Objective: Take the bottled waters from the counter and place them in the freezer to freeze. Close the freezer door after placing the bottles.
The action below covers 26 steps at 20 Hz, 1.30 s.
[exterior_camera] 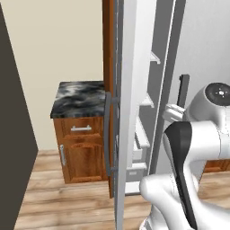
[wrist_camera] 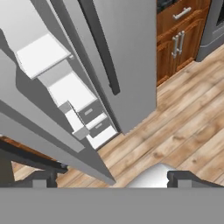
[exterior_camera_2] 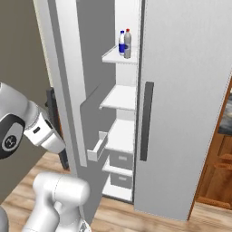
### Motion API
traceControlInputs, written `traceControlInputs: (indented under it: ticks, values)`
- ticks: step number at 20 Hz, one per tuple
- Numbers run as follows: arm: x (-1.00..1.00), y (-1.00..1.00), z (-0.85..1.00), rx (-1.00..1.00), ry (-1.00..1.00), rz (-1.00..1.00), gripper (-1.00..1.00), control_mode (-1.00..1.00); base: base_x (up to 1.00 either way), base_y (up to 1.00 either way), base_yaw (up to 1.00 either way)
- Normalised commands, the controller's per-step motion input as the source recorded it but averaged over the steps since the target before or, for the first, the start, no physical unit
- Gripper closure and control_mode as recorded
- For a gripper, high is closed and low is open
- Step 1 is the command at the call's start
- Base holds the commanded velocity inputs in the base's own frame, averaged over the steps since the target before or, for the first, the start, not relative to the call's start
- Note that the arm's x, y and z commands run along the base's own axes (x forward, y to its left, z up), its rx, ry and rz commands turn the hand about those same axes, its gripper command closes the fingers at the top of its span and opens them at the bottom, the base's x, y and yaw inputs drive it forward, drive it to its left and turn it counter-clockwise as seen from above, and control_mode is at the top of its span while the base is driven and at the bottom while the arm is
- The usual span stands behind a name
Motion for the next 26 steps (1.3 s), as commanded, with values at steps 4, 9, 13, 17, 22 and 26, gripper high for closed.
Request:
traceControlInputs:
  ticks: [4,9,13,17,22,26]
  values:
    - [0.0,0.0,0.0,0.0,0.0,0.0,-1.0,1.0,-0.08,0.19,0.0]
    - [0.0,0.0,0.0,0.0,0.0,0.0,-1.0,1.0,-0.67,0.19,-0.01]
    - [0.0,0.0,0.0,0.0,0.0,0.0,-1.0,1.0,-0.07,0.01,0.0]
    - [0.0,0.0,0.0,0.0,0.0,0.0,-1.0,-1.0,0.0,0.0,0.0]
    - [-0.02,0.01,0.0,0.0,0.0,0.0,-1.0,-1.0,0.0,0.0,0.0]
    - [-0.22,0.59,0.0,-0.01,0.0,0.0,-1.0,-1.0,0.0,0.0,0.0]
